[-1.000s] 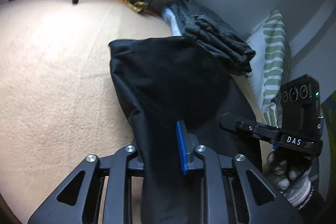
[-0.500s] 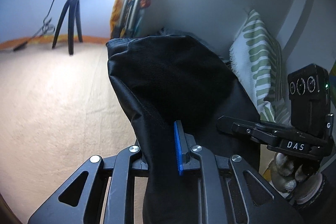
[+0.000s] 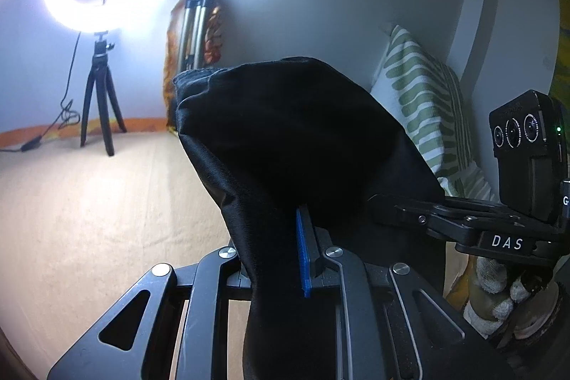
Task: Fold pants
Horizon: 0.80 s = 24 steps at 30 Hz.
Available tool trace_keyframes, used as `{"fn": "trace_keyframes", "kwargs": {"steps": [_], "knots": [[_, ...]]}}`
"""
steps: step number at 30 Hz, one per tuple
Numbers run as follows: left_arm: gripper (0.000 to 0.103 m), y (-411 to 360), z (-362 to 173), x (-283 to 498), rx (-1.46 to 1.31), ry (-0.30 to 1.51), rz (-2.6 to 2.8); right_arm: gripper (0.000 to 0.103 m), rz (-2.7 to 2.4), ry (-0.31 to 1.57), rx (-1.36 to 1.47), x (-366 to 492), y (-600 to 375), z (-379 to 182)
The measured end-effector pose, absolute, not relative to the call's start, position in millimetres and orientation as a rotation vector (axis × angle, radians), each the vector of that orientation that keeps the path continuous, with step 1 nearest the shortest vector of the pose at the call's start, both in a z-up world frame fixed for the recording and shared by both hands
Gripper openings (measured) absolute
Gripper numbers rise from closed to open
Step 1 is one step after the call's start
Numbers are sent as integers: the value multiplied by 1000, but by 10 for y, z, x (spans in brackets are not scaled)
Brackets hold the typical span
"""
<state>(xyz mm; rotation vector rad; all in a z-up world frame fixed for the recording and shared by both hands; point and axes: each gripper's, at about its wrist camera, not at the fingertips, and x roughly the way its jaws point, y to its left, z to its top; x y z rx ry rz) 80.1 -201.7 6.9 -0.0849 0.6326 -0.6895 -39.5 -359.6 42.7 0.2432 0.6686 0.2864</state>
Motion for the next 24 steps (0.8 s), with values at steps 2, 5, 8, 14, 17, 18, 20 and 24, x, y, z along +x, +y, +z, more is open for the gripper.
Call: {"fn": "trace_keyframes", "kwargs": {"steps": [2,5,8,14,17,18,20,24], "knots": [[14,-2055,82,840,-85,632,-699,15,285,665,245,-388,-3620,445],[14,-2138,81,941,-95,644,-717,15,276,663,239,-366,-3651,457],[14,-2232,86,1030,-94,651,-732,15,259,666,241,-313,-3726,459],[14,-2554,231,1298,-70,645,-759,14,229,656,256,-156,-3969,582],[14,-2741,334,1474,-65,631,-769,14,213,638,246,-44,-4111,696],[14,-2796,363,1532,-66,628,-772,14,207,632,249,19,-4188,748],[14,-2919,418,1678,-70,626,-783,14,199,629,250,127,-4304,816],[14,-3139,494,1947,-70,618,-791,14,180,634,243,405,-4577,987]]}}
